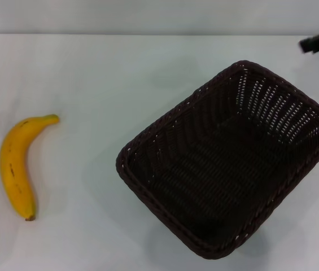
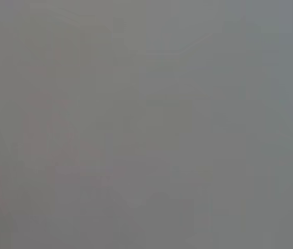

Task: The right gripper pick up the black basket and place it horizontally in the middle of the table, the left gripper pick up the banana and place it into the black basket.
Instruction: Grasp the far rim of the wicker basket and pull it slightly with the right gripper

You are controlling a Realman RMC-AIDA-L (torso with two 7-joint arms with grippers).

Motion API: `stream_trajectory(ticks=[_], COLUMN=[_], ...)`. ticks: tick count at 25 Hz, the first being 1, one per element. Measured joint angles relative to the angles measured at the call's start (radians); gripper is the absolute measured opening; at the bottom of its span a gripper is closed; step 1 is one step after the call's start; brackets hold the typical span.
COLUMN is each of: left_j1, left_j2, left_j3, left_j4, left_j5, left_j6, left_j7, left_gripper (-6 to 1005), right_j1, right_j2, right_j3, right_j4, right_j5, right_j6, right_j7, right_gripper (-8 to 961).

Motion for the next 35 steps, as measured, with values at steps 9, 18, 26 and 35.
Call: stream_trajectory(ticks=[9, 18, 26, 35], left_j1=[0.004, 0.018, 0.016, 0.009], left_j2=[0.0, 0.0, 0.0, 0.004], left_j3=[0.001, 0.002, 0.002, 0.002], left_j4=[0.003, 0.009, 0.01, 0.011], left_j5=[0.001, 0.002, 0.002, 0.015], left_j6=[-0.042, -0.064, -0.064, -0.054], left_j7=[-0.001, 0.0, 0.0, -0.002], left_gripper=[880, 879, 879, 879], right_j1=[0.169, 0.259, 0.319, 0.407], right_j2=[-0.013, 0.027, 0.064, 0.074], right_j3=[-0.009, -0.027, -0.03, -0.064], right_j4=[0.145, 0.243, 0.33, 0.523], right_j5=[-0.111, -0.262, -0.39, -0.462], right_j6=[0.151, 0.137, 0.081, 0.008], right_j7=[0.202, 0.261, 0.278, 0.286], right_gripper=[818, 811, 805, 798])
